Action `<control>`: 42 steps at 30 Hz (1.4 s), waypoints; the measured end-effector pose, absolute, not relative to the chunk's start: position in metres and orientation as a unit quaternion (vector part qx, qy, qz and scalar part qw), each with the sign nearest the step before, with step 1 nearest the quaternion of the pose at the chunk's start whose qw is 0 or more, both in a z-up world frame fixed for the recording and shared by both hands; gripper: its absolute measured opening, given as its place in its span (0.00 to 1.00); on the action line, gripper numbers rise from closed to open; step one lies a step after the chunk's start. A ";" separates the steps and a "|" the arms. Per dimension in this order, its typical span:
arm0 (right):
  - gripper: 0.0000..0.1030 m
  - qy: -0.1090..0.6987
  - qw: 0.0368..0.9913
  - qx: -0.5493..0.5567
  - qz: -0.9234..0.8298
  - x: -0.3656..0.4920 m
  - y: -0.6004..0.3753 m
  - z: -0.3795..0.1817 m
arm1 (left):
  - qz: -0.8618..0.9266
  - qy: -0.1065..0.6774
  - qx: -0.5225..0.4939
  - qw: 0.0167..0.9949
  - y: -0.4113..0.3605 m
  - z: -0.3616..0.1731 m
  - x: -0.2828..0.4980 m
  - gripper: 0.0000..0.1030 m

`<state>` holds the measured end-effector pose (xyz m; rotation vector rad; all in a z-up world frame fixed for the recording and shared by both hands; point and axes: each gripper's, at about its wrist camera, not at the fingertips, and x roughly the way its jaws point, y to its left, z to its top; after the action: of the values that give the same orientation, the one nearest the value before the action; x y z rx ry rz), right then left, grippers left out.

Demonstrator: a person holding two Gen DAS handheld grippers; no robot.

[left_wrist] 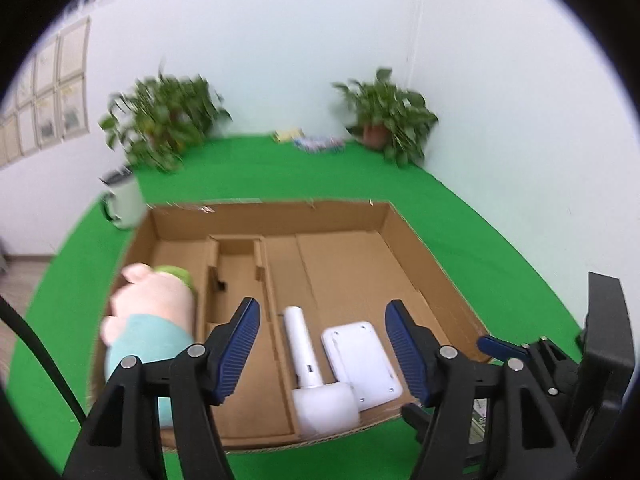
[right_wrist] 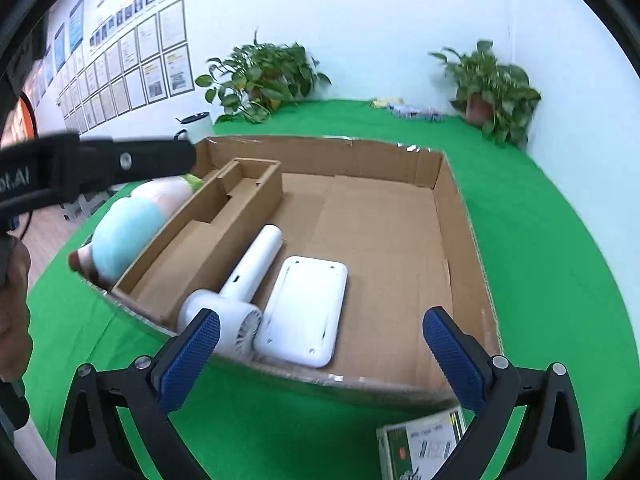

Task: Organize objects
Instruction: 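Withdraw the right gripper from the box toward the medicine box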

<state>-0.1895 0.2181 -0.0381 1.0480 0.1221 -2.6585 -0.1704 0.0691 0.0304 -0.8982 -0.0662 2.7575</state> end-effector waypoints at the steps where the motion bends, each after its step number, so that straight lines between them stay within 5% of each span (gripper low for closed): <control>1: 0.99 0.037 0.139 0.361 -0.921 -0.185 0.218 -0.035 | 0.948 -0.019 -0.298 0.111 0.068 0.033 -0.165 0.63; 7: 0.99 0.021 0.124 0.341 -0.932 -0.147 0.219 -0.025 | 0.970 -0.002 -0.236 0.061 0.062 0.035 -0.118 0.77; 42: 0.99 0.025 0.105 0.293 -0.950 -0.038 0.229 -0.019 | 0.975 -0.013 -0.219 0.036 0.050 0.016 -0.036 0.78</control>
<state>-0.0378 0.2286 -0.0192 0.8630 0.0725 -2.8004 -0.0361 0.0500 0.0158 -0.6732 -0.0411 2.9952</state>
